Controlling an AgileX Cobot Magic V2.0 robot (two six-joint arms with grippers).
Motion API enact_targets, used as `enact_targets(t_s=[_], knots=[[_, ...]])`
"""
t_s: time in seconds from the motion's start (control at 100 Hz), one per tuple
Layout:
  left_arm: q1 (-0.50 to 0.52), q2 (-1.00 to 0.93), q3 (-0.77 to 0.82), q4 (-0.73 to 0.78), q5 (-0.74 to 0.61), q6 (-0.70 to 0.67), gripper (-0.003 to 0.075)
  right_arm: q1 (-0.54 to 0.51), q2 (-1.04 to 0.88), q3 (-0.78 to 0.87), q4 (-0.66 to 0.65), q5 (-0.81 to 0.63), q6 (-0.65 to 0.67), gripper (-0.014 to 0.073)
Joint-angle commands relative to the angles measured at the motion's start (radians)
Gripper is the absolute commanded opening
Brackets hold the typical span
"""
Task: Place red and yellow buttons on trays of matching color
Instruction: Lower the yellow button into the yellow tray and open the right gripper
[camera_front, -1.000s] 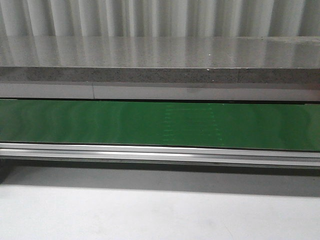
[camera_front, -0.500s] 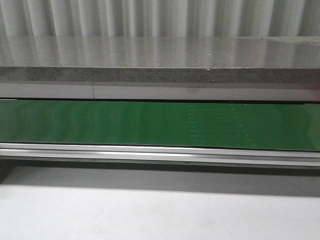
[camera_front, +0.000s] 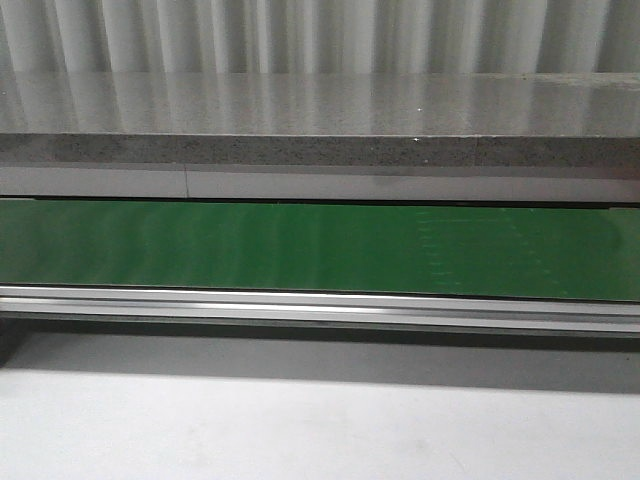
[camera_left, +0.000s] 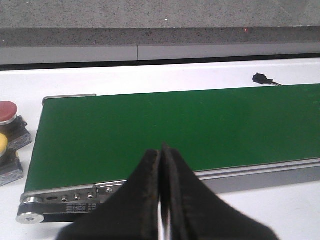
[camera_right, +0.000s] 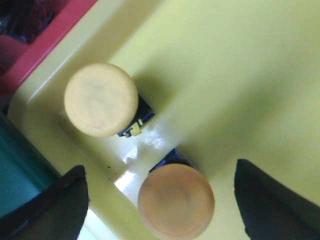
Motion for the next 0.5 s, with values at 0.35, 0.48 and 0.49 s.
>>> enact_targets(t_s=[0.35,0.48,0.49], knots=[[-0.007,0.0,-0.027,-0.013,-0.068,-0.002,-0.002,0.196,-0.282,-0.034,0.005,0.056,-0.031,-0.0063],[-0.007,0.0,-0.027,-0.013,-0.068,-0.002,-0.002,0.31,-0.329,-0.033,0.005,0.079,-0.038,-0.0065],[-0.007,0.0,-0.027,-0.013,-0.068,-0.002,-0.002,0.317,-0.332,-0.033,0.005,0.082,-0.038,-0.0065]])
